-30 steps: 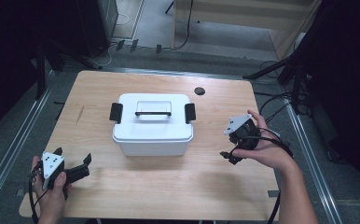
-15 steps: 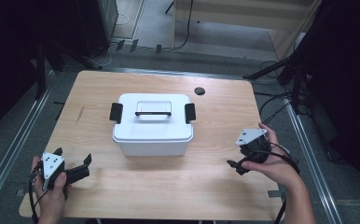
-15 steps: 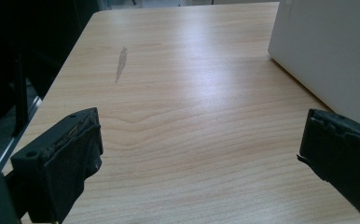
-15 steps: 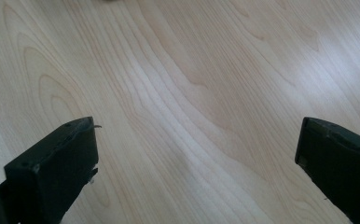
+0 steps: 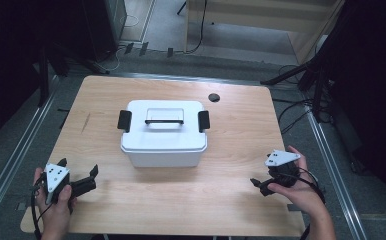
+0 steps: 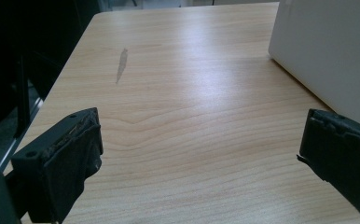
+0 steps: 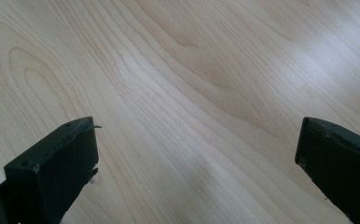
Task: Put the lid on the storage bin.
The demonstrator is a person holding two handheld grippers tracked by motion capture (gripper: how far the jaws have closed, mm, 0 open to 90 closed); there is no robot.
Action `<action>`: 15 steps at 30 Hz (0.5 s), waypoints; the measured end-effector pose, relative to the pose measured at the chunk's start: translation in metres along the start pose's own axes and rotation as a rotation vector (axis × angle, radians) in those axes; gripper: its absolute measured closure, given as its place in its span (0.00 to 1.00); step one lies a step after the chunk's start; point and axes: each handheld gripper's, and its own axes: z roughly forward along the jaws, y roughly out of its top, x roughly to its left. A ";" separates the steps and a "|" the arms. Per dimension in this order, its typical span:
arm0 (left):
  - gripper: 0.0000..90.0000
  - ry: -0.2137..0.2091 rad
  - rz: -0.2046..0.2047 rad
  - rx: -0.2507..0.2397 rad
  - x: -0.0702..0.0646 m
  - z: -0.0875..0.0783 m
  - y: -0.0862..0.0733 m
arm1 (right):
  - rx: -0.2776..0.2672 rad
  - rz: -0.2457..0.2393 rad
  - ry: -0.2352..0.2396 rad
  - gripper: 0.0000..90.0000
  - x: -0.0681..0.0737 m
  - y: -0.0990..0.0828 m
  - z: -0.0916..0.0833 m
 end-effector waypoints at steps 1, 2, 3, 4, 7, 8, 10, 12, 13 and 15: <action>0.00 0.000 0.000 0.000 0.000 0.000 0.000 | 0.000 0.000 0.000 0.00 0.000 0.000 0.000; 0.00 0.001 -0.001 0.000 0.000 0.000 0.000 | -0.015 0.018 -0.013 0.00 0.001 -0.005 0.001; 0.00 0.001 -0.001 0.000 0.000 0.000 0.000 | -0.022 0.023 -0.011 0.00 0.001 -0.007 0.001; 0.00 0.001 -0.001 0.000 0.000 0.000 0.000 | -0.027 0.029 -0.010 0.00 0.002 -0.010 0.002; 0.00 0.003 -0.002 0.000 0.000 0.000 0.000 | -0.041 0.053 -0.010 0.00 0.005 -0.017 0.004; 0.00 0.003 -0.002 0.001 0.000 0.000 0.000 | -0.051 0.059 -0.011 0.00 0.005 -0.020 0.005; 0.00 0.004 -0.001 0.000 0.000 0.000 0.000 | -0.066 0.067 -0.009 0.00 0.008 -0.025 0.006; 0.00 0.005 -0.004 -0.002 0.000 0.000 0.000 | -0.079 0.078 -0.013 0.00 0.010 -0.031 0.008; 0.00 0.005 -0.005 -0.001 0.000 0.000 0.000 | -0.087 0.084 -0.017 0.00 0.011 -0.035 0.008; 0.00 0.006 -0.004 -0.001 0.000 0.000 0.000 | -0.111 0.109 -0.025 0.00 0.011 -0.041 0.009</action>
